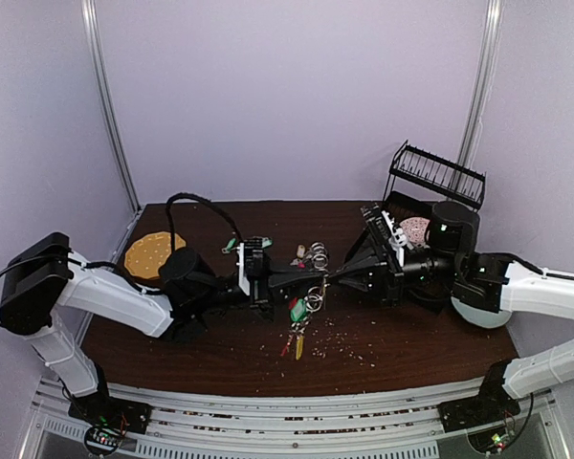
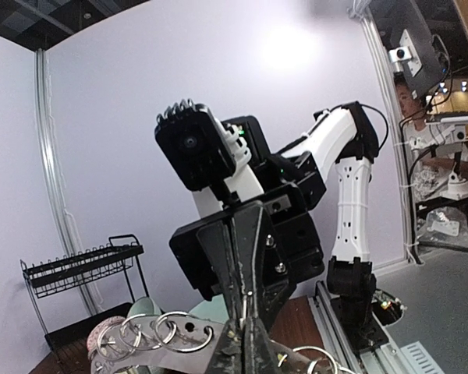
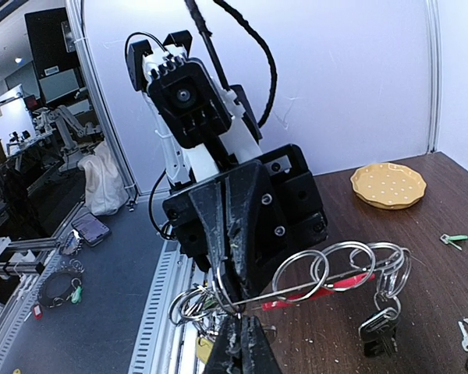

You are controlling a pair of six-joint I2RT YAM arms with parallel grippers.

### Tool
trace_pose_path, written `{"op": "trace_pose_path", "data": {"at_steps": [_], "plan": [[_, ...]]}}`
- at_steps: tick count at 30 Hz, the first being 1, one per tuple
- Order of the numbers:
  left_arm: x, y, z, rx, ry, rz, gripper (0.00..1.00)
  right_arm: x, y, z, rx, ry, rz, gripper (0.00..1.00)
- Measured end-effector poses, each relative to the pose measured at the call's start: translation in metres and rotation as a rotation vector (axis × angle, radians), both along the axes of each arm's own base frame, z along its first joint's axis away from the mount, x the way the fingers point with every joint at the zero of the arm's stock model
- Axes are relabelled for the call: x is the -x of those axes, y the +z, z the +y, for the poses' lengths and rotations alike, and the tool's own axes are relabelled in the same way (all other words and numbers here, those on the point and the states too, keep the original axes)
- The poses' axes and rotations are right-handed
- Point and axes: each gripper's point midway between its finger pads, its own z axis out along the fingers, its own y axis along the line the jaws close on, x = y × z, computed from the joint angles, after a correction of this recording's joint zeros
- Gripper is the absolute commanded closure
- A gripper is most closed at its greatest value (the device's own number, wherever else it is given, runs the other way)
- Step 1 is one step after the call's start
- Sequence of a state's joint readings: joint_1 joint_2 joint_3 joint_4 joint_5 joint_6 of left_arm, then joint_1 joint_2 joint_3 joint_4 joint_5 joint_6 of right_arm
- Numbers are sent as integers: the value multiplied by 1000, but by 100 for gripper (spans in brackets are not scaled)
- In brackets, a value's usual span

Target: Put the keys on the keyring

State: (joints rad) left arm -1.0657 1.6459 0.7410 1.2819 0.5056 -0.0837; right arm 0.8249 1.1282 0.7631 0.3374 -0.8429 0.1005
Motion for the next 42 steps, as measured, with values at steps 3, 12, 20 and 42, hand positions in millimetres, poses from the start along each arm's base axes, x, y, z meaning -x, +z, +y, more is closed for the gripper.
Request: {"op": "trace_pose_path", "data": {"at_steps": [3,12,20,42], "plan": [[2,7,-1,45,-25,8,100,0,5,0,-18,2,-7,100],[-2,37,-6,131,-38,0,100,-7,25,-1,-85,-48,-69,90],[3,25,-18,80,-20,27,100,-8,11,-16,4,-133,-78,69],[0,22,-16,44,30,2,100,-8,31,-23,31,-139,-163,65]]}}
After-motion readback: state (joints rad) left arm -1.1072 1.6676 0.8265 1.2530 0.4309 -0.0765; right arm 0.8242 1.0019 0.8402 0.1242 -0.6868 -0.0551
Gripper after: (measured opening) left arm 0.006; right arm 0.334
